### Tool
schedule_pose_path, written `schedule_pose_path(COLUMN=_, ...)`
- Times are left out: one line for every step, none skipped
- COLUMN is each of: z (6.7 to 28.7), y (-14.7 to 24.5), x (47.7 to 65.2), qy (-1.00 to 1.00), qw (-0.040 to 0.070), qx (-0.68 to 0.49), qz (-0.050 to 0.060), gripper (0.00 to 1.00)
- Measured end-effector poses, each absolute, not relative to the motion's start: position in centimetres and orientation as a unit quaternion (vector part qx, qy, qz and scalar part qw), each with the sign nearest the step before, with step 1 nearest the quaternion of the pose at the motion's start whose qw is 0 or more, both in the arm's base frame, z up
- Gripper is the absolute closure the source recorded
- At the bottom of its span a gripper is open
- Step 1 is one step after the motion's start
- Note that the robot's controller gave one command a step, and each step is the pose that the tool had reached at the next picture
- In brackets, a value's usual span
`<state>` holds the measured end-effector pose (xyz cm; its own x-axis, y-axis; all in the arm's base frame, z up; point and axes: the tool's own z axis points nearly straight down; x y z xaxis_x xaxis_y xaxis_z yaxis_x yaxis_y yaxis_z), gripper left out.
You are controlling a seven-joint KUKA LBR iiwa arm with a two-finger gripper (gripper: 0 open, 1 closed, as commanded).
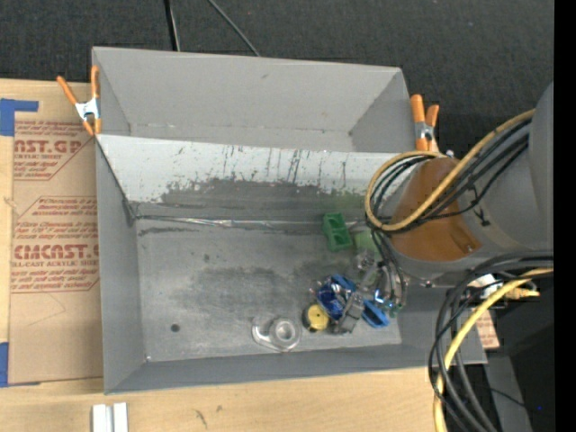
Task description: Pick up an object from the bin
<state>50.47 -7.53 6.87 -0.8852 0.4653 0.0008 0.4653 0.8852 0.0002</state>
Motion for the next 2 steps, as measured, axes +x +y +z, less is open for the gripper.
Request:
schedule_pose_path(z=7.0, y=-7.5, x=50.5, qy=-0.971, qw=0.001, qx=-0.239, qz=0.000, gripper=1.00)
schedule_pose_path(z=22.2, y=-5.0, x=49.2, qy=-0.978, qw=-0.004, qx=-0.211, qz=-0.001, gripper=1.00)
